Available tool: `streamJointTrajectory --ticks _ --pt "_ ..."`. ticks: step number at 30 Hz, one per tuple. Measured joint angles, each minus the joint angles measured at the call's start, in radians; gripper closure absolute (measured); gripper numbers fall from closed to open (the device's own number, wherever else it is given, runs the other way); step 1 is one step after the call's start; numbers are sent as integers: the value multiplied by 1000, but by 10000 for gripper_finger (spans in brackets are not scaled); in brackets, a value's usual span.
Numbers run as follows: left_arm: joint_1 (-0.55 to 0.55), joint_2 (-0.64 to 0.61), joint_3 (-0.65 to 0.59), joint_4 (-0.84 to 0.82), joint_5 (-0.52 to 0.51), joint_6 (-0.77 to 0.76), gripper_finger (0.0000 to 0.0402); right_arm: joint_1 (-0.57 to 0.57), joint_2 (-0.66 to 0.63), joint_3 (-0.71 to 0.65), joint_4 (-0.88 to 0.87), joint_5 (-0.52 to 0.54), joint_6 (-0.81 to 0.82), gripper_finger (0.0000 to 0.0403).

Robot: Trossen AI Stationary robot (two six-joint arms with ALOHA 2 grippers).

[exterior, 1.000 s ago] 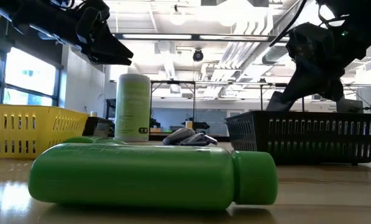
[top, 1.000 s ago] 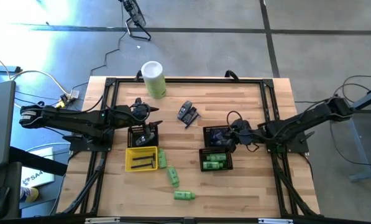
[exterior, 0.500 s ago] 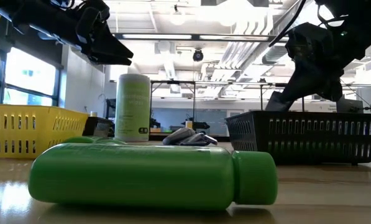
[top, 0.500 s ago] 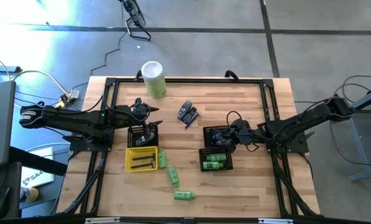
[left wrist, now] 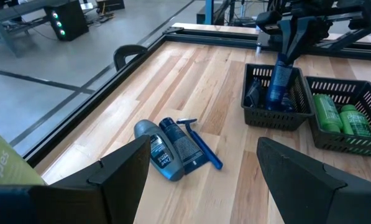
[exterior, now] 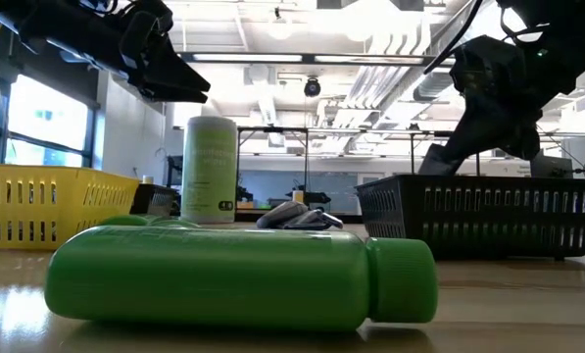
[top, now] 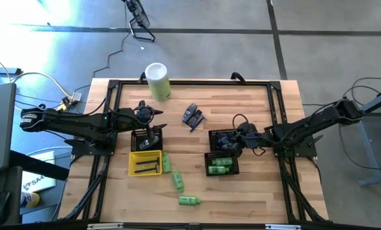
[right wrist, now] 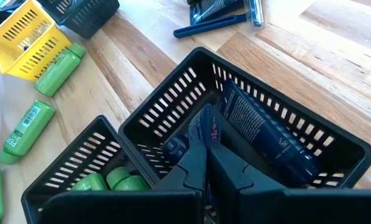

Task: Pick & Place Travel size toiletries
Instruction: Put the blue shave cream tub into the top right black bin

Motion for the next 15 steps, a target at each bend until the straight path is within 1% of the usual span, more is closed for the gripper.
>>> streamJointTrajectory --ticks 15 --pt "0 0 0 -13 0 0 114 0 0 0 -1 -8 0 400"
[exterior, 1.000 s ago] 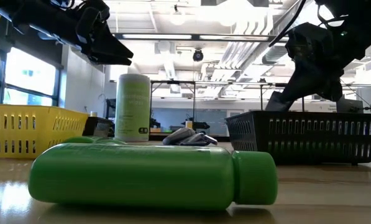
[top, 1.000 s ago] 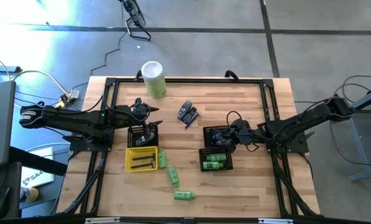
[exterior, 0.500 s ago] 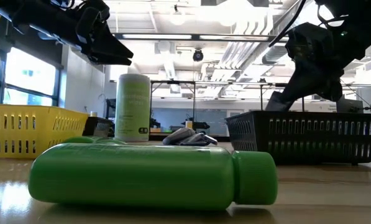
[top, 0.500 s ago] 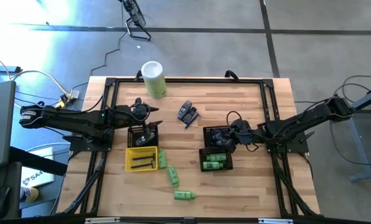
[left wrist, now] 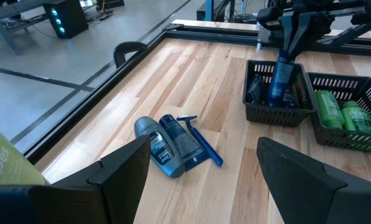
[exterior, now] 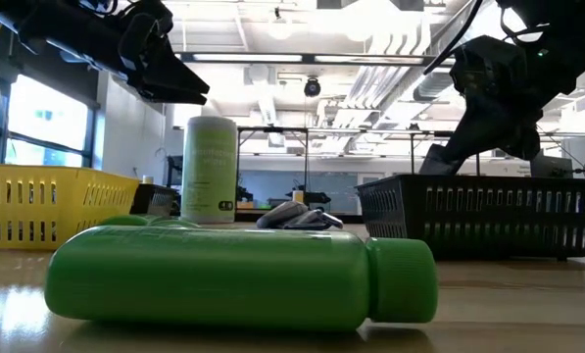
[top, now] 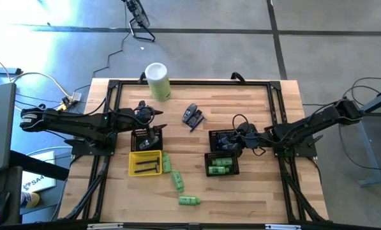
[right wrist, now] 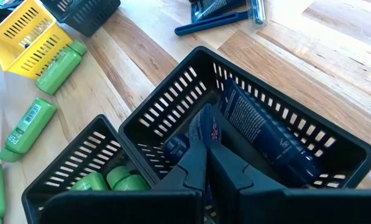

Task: Pick & Place Travel size toiletries
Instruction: Put the blue shave cream tub into the top right black bin, then put the gray deodorant bottle into the top left black bin

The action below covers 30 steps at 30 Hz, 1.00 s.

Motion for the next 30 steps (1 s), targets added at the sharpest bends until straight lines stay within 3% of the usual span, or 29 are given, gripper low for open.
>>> streamJointTrajectory --ticks 8,20,30 --pt "0 0 0 -2 0 0 114 0 0 0 -2 5 0 387" --pt "0 0 0 -1 0 1 114 0 -7 0 0 5 -34 290" --pt "0 0 0 -1 0 3 114 -3 -59 0 0 -53 -122 301"
